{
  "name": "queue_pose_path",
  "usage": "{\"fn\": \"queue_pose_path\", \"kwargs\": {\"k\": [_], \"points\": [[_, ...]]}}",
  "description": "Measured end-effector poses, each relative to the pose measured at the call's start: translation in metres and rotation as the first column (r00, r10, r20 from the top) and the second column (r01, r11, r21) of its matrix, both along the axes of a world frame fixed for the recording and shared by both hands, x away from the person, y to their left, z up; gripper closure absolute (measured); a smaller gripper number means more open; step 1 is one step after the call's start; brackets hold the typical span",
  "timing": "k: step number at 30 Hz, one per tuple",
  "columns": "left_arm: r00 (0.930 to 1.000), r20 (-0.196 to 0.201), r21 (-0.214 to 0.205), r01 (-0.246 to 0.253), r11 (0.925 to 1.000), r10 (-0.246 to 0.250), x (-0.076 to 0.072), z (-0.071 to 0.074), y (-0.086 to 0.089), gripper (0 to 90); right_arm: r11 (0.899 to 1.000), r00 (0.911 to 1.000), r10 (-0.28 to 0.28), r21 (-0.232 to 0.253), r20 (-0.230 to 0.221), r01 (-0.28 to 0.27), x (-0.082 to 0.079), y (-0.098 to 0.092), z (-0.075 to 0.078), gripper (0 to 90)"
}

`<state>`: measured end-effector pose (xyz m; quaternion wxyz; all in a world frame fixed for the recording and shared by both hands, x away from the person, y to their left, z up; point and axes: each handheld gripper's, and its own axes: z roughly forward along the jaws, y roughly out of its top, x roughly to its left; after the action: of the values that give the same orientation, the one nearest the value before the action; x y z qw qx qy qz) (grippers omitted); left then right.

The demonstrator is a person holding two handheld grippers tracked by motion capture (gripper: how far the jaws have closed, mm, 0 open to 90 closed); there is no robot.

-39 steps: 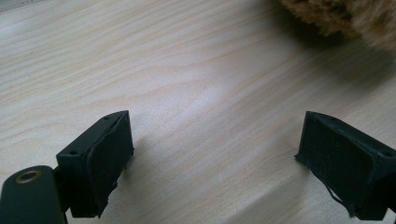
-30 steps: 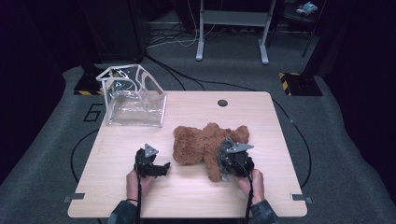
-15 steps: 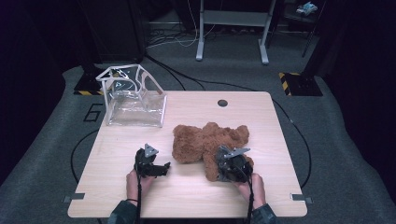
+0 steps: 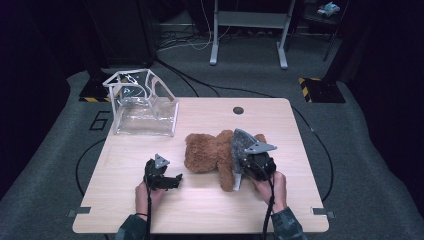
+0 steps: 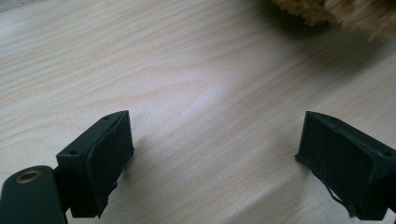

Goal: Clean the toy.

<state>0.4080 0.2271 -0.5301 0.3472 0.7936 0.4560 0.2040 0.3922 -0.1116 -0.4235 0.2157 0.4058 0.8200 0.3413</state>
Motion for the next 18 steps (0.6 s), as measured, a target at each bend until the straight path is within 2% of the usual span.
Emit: {"fn": "queue_pose_path", "kwargs": {"k": [2, 5, 7, 11, 17, 18], "points": [[1.0, 0.0, 0.001, 0.0, 1.0, 0.0, 0.0, 0.0, 0.0, 9.8, 0.999, 0.9995, -0.008, -0.031, -0.029, 0.007, 0.004, 0.006, -0.012, 76.9], [1.0, -0.002, 0.002, 0.002, 1.0, -0.002, 0.0, 0.0, 0.0, 9.8, 0.999, 0.9984, -0.004, -0.036, -0.056, 0.002, 0.006, 0.008, -0.028, 77.2], [1.0, 0.0, 0.001, 0.0, 1.0, 0.0, 0.0, 0.0, 0.0, 9.8, 1.0, 0.9968, -0.015, -0.008, -0.079, 0.014, 0.004, 0.006, -0.033, 77.3], [1.0, -0.001, -0.002, -0.001, 1.0, 0.001, 0.0, 0.0, 0.0, 9.7, 1.0, 0.9937, 0.004, -0.028, -0.112, -0.007, 0.001, 0.005, -0.044, 77.4], [1.0, -0.002, -0.002, 0.0, 1.0, 0.0, 0.0, 0.0, 0.0, 9.7, 1.0, 0.9848, -0.004, -0.031, -0.174, -0.001, -0.002, 0.005, -0.058, 77.4], [1.0, -0.006, 0.0, 0.002, 1.0, -0.002, 0.0, 0.0, 0.0, 9.7, 0.999, 0.9853, 0.008, -0.047, -0.171, -0.017, -0.001, 0.004, -0.061, 77.4]]}}
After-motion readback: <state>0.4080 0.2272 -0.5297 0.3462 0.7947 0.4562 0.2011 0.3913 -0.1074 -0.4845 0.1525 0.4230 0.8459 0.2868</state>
